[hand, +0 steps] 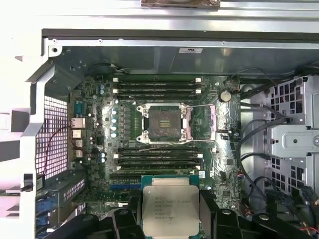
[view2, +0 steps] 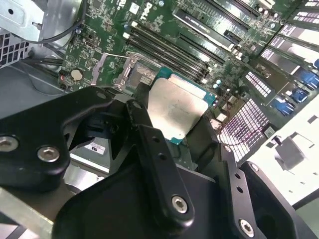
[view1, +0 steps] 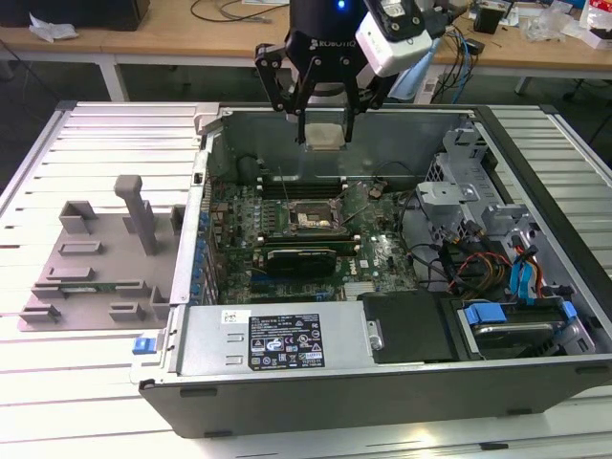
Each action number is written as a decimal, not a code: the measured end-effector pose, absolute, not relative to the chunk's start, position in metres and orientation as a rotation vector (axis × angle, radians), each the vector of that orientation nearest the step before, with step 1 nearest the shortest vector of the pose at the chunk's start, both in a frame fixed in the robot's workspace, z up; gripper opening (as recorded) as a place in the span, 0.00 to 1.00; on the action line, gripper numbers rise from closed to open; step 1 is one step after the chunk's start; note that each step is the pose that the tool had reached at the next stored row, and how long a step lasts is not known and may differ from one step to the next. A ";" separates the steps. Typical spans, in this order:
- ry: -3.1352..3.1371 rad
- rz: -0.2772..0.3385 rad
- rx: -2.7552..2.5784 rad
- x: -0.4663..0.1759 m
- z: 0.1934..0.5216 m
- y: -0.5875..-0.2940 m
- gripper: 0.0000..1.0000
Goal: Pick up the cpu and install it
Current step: 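Pick up the cpu and move it towards the insertion slot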
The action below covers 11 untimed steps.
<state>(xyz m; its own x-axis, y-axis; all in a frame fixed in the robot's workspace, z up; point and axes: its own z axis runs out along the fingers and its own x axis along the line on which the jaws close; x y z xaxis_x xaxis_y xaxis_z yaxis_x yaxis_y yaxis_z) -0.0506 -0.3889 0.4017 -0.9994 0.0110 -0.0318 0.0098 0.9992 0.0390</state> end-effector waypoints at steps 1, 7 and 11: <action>3.109 0.060 0.016 -0.049 0.400 -0.389 0.55; 3.109 0.060 0.016 -0.038 0.394 -0.389 0.55; 3.109 0.060 0.016 -0.034 0.389 -0.389 0.55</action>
